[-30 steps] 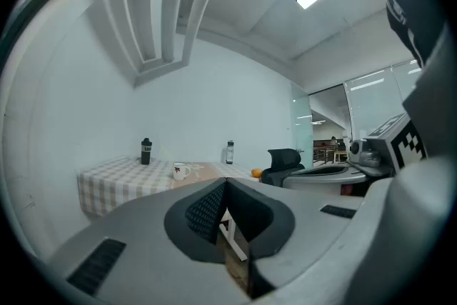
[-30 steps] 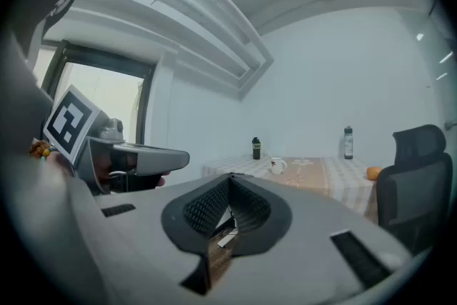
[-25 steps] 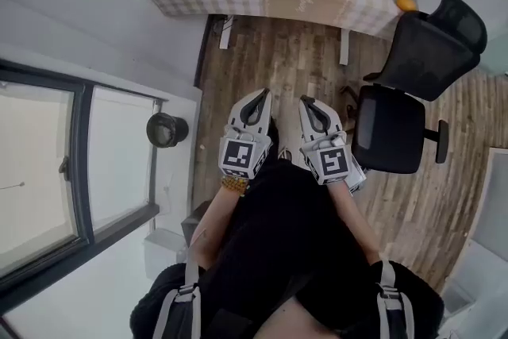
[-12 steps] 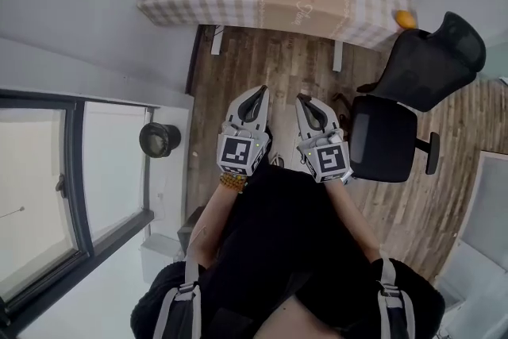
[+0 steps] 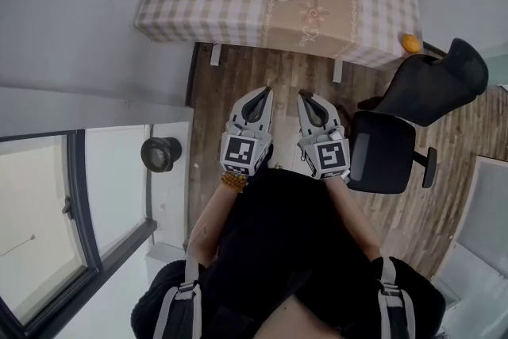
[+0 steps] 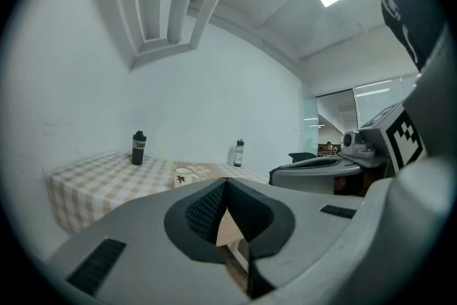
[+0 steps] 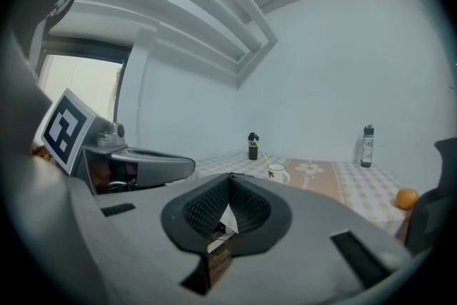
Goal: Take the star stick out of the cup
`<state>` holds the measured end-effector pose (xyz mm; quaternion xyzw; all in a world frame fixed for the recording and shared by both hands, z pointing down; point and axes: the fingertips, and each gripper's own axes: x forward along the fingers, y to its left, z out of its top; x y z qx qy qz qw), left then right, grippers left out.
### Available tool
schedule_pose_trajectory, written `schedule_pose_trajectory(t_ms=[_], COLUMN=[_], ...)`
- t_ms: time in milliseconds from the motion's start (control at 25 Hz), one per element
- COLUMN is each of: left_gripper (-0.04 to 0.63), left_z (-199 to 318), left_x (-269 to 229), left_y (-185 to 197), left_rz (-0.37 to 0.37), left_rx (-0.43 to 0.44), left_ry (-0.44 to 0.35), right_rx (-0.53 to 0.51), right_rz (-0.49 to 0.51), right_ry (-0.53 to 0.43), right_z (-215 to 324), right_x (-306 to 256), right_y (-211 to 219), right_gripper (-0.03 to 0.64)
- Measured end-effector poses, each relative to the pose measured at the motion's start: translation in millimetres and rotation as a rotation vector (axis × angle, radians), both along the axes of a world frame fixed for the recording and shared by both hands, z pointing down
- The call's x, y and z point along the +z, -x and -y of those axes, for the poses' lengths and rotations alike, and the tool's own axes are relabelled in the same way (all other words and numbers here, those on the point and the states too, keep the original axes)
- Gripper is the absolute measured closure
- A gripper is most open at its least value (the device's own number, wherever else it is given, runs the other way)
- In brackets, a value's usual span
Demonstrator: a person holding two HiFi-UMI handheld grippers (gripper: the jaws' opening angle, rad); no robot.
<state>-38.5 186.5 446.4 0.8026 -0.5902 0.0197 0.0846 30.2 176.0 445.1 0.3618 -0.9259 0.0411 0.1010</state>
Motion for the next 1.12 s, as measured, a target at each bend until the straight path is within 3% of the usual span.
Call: schedule_pose_trajectory(t_ms=[400, 680, 1120], left_gripper=[0.597, 0.597, 0.597], left_z=[67, 102, 122], left_x=[5, 0, 26], left_y=[43, 81, 100], left_rz=[-0.035, -0.101, -0.198], left_rx=[0.061, 0.085, 0.063], left_ry=[0.009, -0.003, 0.072], right_rx=[0.020, 0.052, 0.126], right_rz=[-0.035, -0.054, -0.142], right_ry=[-0.012, -0.035, -0.073], right_z=[58, 80, 104], right_x=[-3, -6, -11], right_y=[55, 86, 70], right_gripper=[0.611, 0.611, 0.611])
